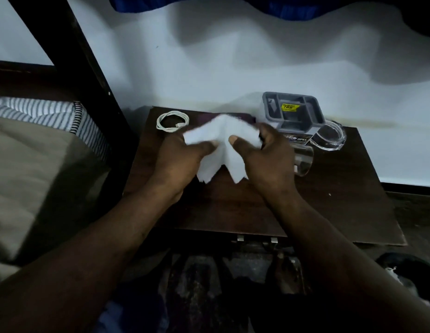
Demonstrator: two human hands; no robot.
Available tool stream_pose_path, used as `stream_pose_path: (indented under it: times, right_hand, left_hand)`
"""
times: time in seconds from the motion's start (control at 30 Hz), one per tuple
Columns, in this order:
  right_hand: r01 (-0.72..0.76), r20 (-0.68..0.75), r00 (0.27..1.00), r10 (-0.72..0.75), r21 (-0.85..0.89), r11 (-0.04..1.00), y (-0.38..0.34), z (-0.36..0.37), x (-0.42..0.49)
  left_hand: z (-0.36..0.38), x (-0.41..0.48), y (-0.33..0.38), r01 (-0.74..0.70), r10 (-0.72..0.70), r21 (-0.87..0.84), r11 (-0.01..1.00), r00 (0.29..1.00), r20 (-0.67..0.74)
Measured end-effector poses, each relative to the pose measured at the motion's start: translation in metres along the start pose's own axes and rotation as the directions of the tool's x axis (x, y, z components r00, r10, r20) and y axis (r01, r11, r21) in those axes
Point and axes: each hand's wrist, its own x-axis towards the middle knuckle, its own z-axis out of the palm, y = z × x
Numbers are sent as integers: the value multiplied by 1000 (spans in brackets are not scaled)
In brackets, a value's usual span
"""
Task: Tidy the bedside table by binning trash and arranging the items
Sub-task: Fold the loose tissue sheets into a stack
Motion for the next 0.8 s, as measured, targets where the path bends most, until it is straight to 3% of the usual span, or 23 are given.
stream_pose_path:
  times: [0.07,0.17,0.3,0.43,0.53,0.6,0.8]
  right_hand:
    - [-77,55,995,79,-38,996,5,5,-2]
    - [-133,77,988,134,-21,991,11,10,-6]
    - [-81,-37,996,79,-52,995,5,11,-6]
    - [46,-147,987,-66,-130,990,2,7,-4]
    - [5,-35,999,-12,-205,979,11,8,-3]
    - [-55,13,998,59,-196,979,18,9,-4]
    - [47,-103,992,-66,-178,983,13,8,-4]
  left_hand:
    - [-2,1,-12,117,-118,68,991,993,12]
    - [-2,0,-16,142,-148,175,974,989,21]
    - [3,-2,-5,-15,24,280,960,999,-28]
    - [0,-2,2,-176,215,429,886,976,-44]
    - [1,-3,-2,-191,204,607,771,978,48]
    - [1,-4,-4,-153,164,617,772,986,40]
    - [7,-4,3,-125,191,576,808,980,-55]
